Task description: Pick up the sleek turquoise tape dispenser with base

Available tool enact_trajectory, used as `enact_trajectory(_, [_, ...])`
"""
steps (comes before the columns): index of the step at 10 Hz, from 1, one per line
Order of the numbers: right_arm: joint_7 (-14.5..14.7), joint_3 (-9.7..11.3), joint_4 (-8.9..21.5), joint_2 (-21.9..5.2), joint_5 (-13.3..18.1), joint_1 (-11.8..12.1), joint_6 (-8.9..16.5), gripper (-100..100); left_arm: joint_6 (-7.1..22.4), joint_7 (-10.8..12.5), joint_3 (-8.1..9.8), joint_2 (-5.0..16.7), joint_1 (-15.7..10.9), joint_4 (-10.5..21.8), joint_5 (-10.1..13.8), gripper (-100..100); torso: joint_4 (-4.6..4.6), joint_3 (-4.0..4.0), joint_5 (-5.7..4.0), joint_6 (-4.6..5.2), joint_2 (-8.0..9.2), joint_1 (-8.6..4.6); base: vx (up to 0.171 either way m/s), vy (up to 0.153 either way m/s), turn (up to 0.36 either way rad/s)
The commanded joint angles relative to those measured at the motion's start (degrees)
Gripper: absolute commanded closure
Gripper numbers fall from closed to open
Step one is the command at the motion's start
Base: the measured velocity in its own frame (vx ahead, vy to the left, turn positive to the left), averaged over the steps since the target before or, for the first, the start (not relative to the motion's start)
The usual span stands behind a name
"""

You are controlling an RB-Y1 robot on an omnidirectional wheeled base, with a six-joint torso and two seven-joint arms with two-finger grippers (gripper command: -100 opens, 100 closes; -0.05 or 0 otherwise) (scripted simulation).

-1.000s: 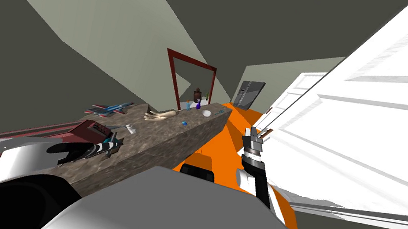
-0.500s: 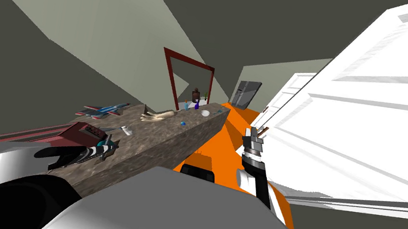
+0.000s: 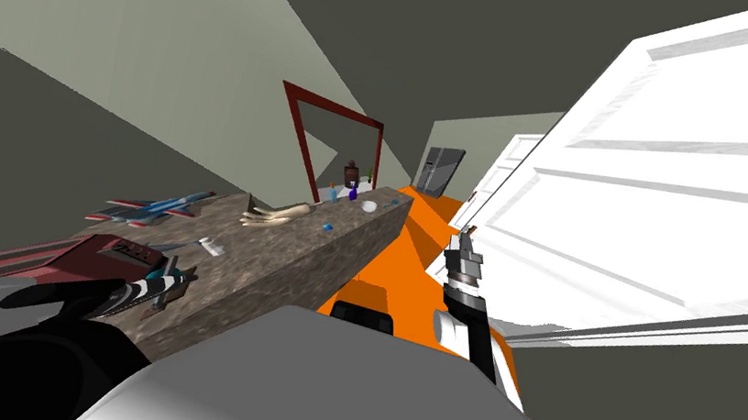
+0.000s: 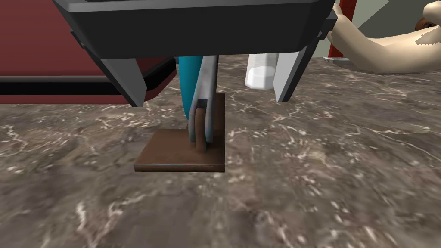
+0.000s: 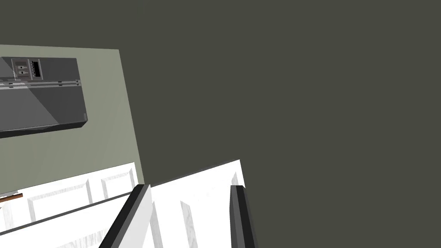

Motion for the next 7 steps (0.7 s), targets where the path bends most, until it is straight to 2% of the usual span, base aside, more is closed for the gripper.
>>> enact_trajectory(1, [0.0,0.0,0.0,0.0,0.0,0.0,0.0,0,-1.2,-1.5,-0.37,-1.4,0.4,1.4,1.8,-100,0.00,0.00,0.00,0.00,0.00,0.00,-0.011,-0.024,-0.123])
enact_trajectory(2, [0.0,0.0,0.0,0.0,0.0,0.0,0.0,0,-3.6,-3.2,-2.04,-2.3,1.1,3.8,4.1,-100,0.01,0.01,0.02,-0.07,0.00,0.02,-0.013,-0.039,-0.209])
enact_trajectory(4, [0.0,0.0,0.0,0.0,0.0,0.0,0.0,0,-3.6,-3.2,-2.04,-2.3,1.1,4.1,4.9,-100,0.01,0.02,0.01,-0.06,0.02,0.01,-0.011,-0.018,-0.063])
enact_trajectory(5, [0.0,0.0,0.0,0.0,0.0,0.0,0.0,0,-6.0,-4.9,-3.72,-3.1,1.9,6.7,7.3,-100,0.01,0.02,0.02,-0.09,0.02,0.07,-0.013,-0.020,-0.211])
enact_trajectory(6, [0.0,0.0,0.0,0.0,0.0,0.0,0.0,0,-6.0,-4.9,-3.72,-3.1,1.5,6.7,7.5,-100,0.01,0.01,0.03,-0.01,0.01,0.06,-0.011,-0.017,-0.146])
enact_trajectory(7, [0.0,0.0,0.0,0.0,0.0,0.0,0.0,0,-8.5,-6.4,-5.39,-4.0,2.6,9.3,9.5,-100,0.01,0.01,0.01,-0.06,0.01,0.06,-0.011,-0.033,-0.215])
